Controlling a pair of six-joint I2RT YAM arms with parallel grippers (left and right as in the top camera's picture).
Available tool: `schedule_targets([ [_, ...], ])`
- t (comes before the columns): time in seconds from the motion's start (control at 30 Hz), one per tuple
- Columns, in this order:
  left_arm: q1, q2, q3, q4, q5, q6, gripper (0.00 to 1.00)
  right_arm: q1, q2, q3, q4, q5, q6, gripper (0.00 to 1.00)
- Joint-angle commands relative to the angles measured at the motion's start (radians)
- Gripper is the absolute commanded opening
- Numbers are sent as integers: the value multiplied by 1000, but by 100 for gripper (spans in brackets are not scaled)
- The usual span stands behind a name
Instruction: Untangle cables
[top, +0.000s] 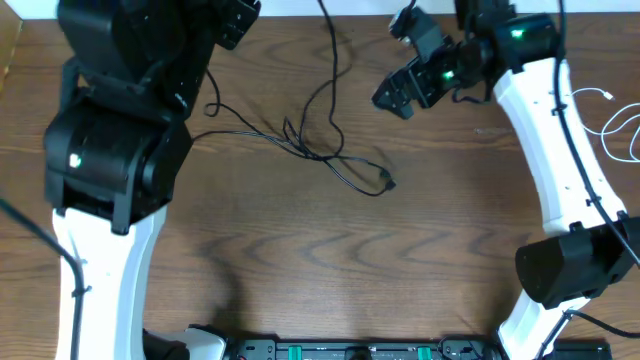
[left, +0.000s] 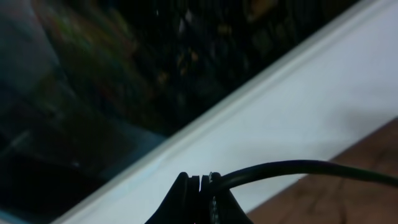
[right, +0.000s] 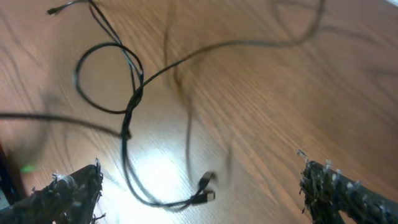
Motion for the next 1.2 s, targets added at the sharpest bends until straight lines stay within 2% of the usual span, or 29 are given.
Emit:
schedule_targets([
  [0.0,-5,-12,49,4,6,-26,7,15,1,-64,25,-23,-10,99],
  [0.27,11,-8,78,38,-76,-3,7,39,1,-178,41,-70,-11,99],
  [0.37,11,-8,100,50,-72,-8,8,64,1,-225,109,-75,4,99],
  [0.5,-14,-8,141,39,-53,-41,8,92,1,-263,269,-74,129,99],
  [0.77,-75,-10,207,-112,97,-87,7,106,2,-268,535,-74,432,99],
  [0.9,-113,-9,207,-130,112,-86,8,121,2,-268,528,-93,486,99],
  [1.17,-174,-9,207,-143,112,-86,7,168,1,-267,452,-369,491,99],
])
